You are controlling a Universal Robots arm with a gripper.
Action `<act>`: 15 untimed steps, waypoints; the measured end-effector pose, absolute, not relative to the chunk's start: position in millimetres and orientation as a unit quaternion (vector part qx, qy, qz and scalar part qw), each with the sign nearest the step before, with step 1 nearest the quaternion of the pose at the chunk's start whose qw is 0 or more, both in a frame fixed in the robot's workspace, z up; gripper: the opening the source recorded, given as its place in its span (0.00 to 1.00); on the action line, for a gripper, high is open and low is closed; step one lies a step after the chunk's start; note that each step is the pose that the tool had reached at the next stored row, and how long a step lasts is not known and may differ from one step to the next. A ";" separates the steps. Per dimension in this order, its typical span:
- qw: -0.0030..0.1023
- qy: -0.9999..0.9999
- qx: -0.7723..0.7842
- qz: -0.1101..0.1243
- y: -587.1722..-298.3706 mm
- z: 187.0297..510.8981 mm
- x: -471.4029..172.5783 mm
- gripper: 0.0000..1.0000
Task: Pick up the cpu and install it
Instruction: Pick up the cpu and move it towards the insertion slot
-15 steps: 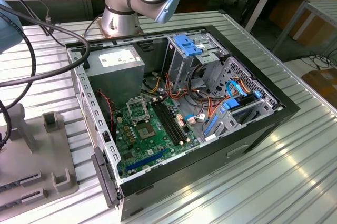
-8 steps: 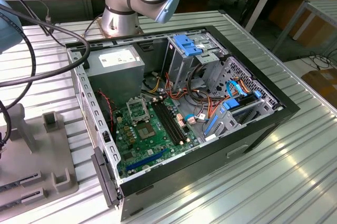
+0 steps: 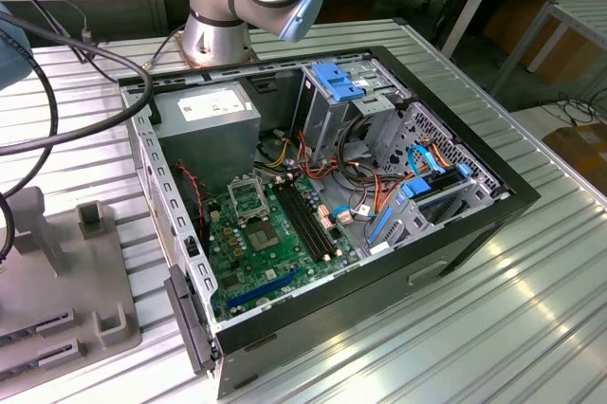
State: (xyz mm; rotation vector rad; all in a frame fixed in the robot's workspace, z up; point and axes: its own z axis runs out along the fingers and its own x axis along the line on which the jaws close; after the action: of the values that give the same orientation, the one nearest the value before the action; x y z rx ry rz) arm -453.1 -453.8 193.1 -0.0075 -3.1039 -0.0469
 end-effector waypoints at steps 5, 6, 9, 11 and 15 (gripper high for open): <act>0.018 -1.000 -0.002 -0.015 -454.4 192.5 -454.1 0.56; 0.018 -1.000 -0.002 -0.015 -454.4 192.4 -454.2 0.56; 0.018 -1.000 -0.001 -0.015 -454.6 192.2 -454.4 0.56; 0.018 -1.000 0.001 -0.015 -454.8 192.1 -454.6 0.56; 0.018 -1.000 0.006 -0.014 -455.1 191.9 -454.6 0.56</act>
State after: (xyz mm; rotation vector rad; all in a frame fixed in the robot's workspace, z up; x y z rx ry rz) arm -454.6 -455.1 191.9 0.0201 -3.1051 -0.0450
